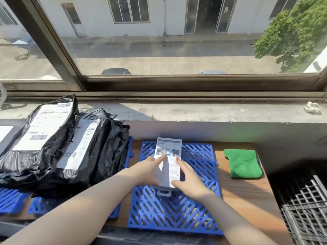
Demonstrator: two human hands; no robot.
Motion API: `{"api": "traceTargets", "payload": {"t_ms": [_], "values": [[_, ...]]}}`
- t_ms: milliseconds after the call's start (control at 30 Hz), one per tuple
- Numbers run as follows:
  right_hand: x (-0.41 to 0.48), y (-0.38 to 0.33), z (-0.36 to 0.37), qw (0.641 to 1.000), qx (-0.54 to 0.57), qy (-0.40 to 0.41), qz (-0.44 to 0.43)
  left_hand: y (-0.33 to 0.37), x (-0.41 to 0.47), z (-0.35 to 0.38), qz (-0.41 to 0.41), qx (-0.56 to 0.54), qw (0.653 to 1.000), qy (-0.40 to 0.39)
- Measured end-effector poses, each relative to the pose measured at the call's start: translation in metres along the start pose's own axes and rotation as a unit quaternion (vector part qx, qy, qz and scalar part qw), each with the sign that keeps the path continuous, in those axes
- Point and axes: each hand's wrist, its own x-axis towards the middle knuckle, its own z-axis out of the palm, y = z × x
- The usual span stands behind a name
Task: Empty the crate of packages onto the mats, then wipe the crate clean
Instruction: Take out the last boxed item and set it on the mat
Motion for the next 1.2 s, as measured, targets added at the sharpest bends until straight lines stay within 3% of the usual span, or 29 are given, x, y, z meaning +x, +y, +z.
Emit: {"api": "traceTargets", "payload": {"t_ms": [200,333,433,600,767,967,1033,1100,1200], "values": [[-0.016,-0.021,-0.017,0.999,-0.017,0.029,-0.01,0.007,-0.02,-0.015,-0.024,0.083,0.995,0.049],[-0.029,-0.042,-0.038,0.997,-0.036,0.069,-0.025,0.017,-0.051,-0.037,-0.026,0.023,0.993,0.11],[-0.049,-0.063,-0.054,0.994,-0.018,0.095,-0.043,0.03,-0.088,-0.052,-0.018,-0.056,0.977,0.205],[-0.098,-0.116,-0.068,0.989,-0.033,0.087,-0.112,0.03,-0.176,-0.058,-0.005,-0.162,0.925,0.345],[-0.144,-0.17,-0.054,0.982,-0.044,0.102,-0.151,0.011,-0.26,-0.041,0.003,-0.182,0.857,0.482],[-0.19,-0.217,0.001,0.963,-0.034,0.066,-0.259,-0.006,-0.339,0.006,-0.032,-0.224,0.731,0.644],[-0.204,-0.227,0.028,0.963,0.012,0.029,-0.269,-0.013,-0.348,0.028,-0.062,-0.242,0.723,0.644],[-0.216,-0.231,0.056,0.962,0.022,-0.022,-0.272,-0.023,-0.349,0.048,-0.097,-0.271,0.739,0.609],[-0.219,-0.224,0.1,0.96,-0.058,-0.065,-0.264,-0.042,-0.339,0.079,-0.124,-0.302,0.775,0.541]]}}
